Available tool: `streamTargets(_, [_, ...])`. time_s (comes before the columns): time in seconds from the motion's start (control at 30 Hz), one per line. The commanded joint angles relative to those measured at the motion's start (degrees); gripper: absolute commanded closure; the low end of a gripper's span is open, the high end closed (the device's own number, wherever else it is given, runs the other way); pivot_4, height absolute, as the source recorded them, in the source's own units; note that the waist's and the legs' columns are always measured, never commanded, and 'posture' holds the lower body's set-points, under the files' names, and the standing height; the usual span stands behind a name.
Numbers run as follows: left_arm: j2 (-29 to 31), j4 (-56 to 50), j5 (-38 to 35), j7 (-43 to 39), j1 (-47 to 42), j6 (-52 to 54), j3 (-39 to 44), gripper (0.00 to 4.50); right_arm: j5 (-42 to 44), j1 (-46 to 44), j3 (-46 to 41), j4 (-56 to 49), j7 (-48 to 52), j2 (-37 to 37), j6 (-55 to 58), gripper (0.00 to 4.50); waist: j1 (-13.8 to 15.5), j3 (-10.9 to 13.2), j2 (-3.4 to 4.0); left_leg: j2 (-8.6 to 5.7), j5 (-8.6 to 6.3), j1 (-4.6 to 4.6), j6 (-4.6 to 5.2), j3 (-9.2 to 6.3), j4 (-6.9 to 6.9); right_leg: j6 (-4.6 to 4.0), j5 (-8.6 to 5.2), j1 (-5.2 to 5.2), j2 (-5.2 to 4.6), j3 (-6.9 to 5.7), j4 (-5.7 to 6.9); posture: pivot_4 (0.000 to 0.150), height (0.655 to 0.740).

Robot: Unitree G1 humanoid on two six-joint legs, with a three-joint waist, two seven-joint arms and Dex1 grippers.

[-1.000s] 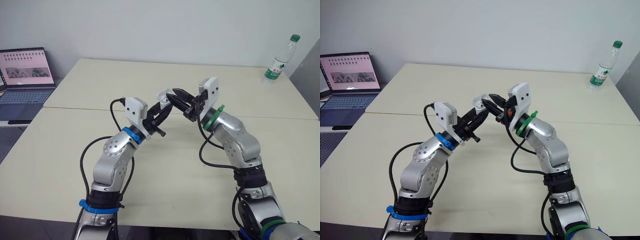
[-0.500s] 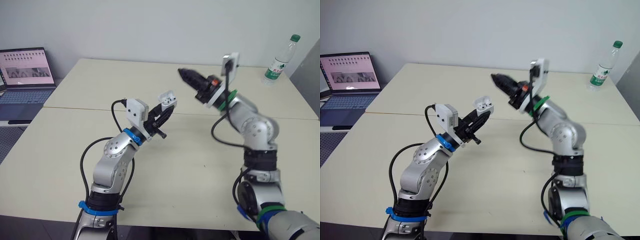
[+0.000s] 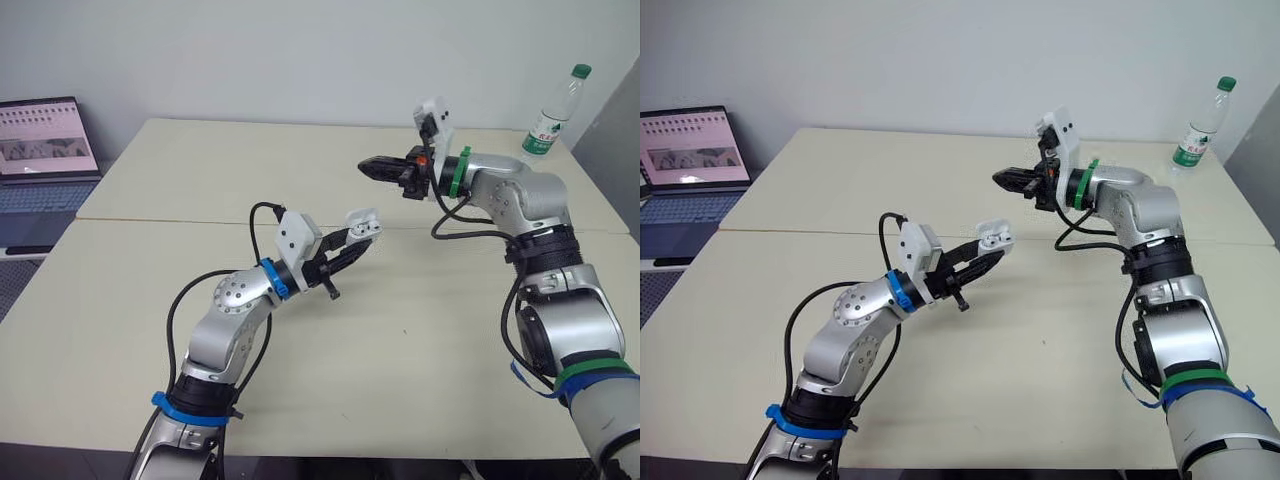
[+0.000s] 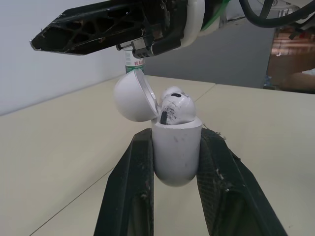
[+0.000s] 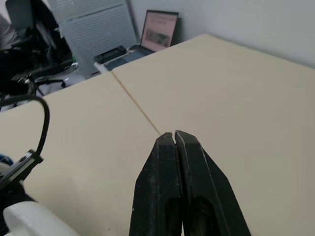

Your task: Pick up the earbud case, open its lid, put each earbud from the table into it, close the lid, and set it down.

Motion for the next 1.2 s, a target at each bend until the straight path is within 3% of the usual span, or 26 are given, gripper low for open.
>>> streamTargets(0.03, [-0.2, -0.4, 0.2, -0.6, -1.8, -1.8, 0.2, 3.71, 0.4, 0.2, 4.1, -6.7, 10.0, -2.2, 3.0, 4.45, 0.1, 0.0, 0.00, -0.02, 0.00, -0.04, 0.00, -0.01, 0.01, 0.00, 0.00, -0.01, -0.03, -0.01, -0.01, 0.150, 0.7400])
streamTargets(0.37, [-0.3, 1.0, 0.0, 0.6, -3.2, -1.8, 2.7, 3.71, -0.8, 7.7, 5.0, -20.4, 11.4, -6.2, 4.9, 4.45, 0.5, 0.0, 0.00, -0.02, 0.00, -0.20, 0.01, -0.21, 0.08, 0.00, 0.00, -0.08, -0.09, -0.19, 0.01, 0.150, 0.7400])
streamTargets(0.53, [-0.6, 0.5, -1.0, 1.1, -3.4, -0.2, 3.4, 3.71, -1.2, 11.4, 1.8, -24.8, 4.9, -4.6, 2.8, 4.45, 0.5, 0.0, 0.00, 0.00, 0.00, -0.21, 0.00, -0.26, 0.08, 0.00, 0.00, -0.09, -0.08, -0.23, 0.03, 0.150, 0.7400])
streamTargets(0.67, [0.9, -1.8, -12.3, 1.3, -3.1, 18.3, 6.9, 3.71, 0.8, 16.6, -5.8, -32.5, -4.5, -0.8, -0.5, 4.45, 0.5, 0.0, -0.02, 0.00, 0.00, -0.23, 0.00, -0.27, 0.10, 0.00, 0.00, -0.10, -0.08, -0.23, 0.05, 0.150, 0.7400])
streamTargets(0.83, [3.7, -3.3, -25.6, 4.5, -3.0, 40.8, 11.0, 3.71, 3.5, 29.1, -8.6, -44.7, -3.0, -3.6, -3.4, 2.82, 0.6, 0.0, -0.02, -0.02, 0.00, -0.38, 0.00, -0.49, 0.09, 0.02, -0.01, -0.13, -0.08, -0.42, -0.01, 0.150, 0.7400])
streamTargets(1.07, [-0.6, 4.2, -32.5, 15.9, -3.6, 60.8, 17.2, 3.71, -1.8, 46.6, -5.3, -49.5, 1.5, -8.1, -18.4, 0.27, 0.5, 0.1, -0.11, -0.07, 0.00, -0.23, -0.01, -0.51, 0.20, 0.11, -0.06, 0.05, -0.08, -0.42, 0.01, 0.150, 0.7400])
streamTargets(1.1, [-1.2, 5.3, -32.3, 17.2, -3.8, 62.4, 17.6, 3.71, -2.1, 48.1, -4.7, -49.8, 1.7, -8.3, -19.4, 0.03, 0.5, 0.1, -0.12, -0.08, 0.01, -0.20, -0.01, -0.49, 0.20, 0.13, -0.07, 0.04, -0.06, -0.40, 0.04, 0.150, 0.7400])
streamTargets(1.2, [-4.0, 9.2, -30.9, 21.4, -4.8, 64.5, 19.1, 3.71, -4.6, 51.7, -3.6, -48.7, 0.8, -8.3, -23.2, 0.03, 0.3, 0.1, -0.12, -0.05, 0.03, -0.01, -0.04, -0.37, 0.18, 0.15, -0.08, 0.10, -0.01, -0.27, 0.10, 0.150, 0.7400])
